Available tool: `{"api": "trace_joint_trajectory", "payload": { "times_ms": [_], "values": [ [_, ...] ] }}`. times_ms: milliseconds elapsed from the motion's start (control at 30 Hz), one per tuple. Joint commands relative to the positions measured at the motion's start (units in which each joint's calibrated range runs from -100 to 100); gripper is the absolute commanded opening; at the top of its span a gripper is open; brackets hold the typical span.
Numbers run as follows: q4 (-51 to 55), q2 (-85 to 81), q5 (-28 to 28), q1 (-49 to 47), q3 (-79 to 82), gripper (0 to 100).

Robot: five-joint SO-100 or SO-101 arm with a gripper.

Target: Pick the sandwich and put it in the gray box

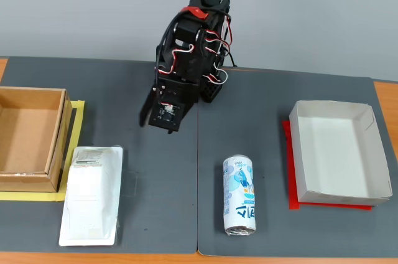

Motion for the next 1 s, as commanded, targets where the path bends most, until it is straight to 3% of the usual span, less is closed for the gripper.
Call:
{"api": "trace_joint_trajectory", "payload": {
  "times_ms": [0, 333, 533, 967],
  "values": [
    [-0.3, 1.8, 1.6, 2.2, -5.2, 31],
    [-0.3, 8.5, 7.2, 7.2, -15.2, 52],
    [-0.5, 18.3, 10.1, 8.2, -23.8, 54],
    [-1.3, 32.3, 10.1, 7.8, -32.8, 54]
  ]
}}
